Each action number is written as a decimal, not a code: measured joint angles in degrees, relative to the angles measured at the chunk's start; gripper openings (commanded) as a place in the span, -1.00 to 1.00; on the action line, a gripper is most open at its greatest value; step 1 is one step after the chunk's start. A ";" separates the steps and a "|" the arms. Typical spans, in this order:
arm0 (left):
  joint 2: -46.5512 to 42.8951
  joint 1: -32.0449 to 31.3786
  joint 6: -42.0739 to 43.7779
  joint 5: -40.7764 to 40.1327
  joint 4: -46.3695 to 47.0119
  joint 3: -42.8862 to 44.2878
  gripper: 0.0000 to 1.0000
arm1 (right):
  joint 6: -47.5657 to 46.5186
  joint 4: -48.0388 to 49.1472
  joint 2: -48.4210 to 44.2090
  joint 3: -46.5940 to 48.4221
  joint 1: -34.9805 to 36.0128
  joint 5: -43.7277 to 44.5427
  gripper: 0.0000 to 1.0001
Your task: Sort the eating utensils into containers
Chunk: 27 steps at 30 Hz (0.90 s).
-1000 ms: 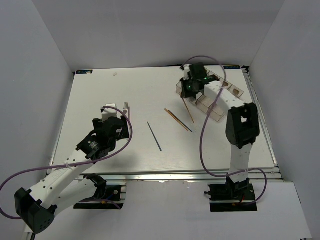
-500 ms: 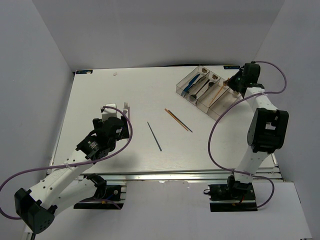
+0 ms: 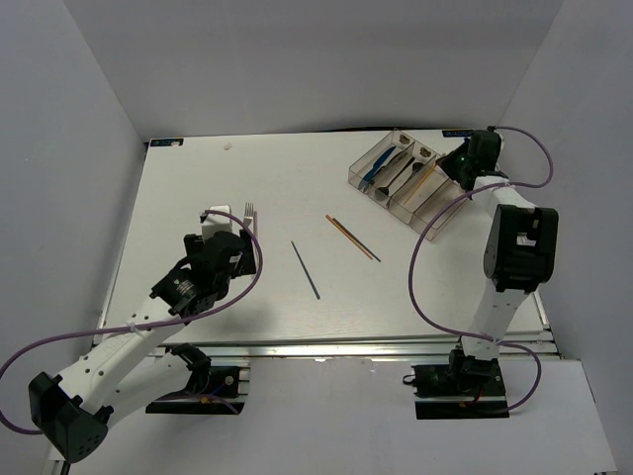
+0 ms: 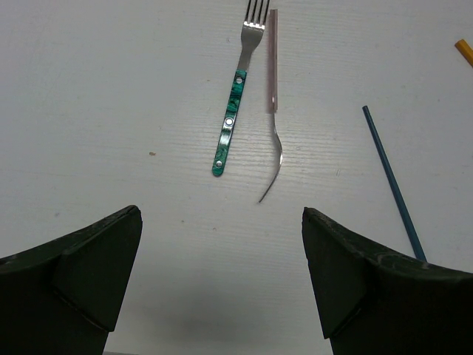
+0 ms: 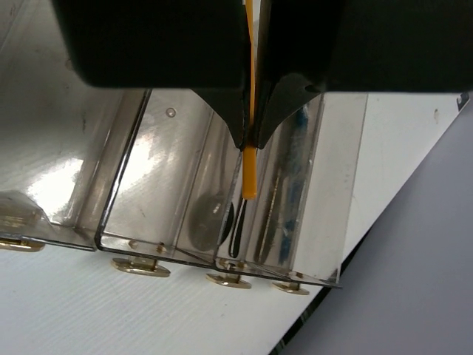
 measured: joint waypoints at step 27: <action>0.00 0.00 0.46 1.64 1.20 0.00 0.96 | -9.46 -11.30 -4.07 2.12 4.28 4.81 -0.13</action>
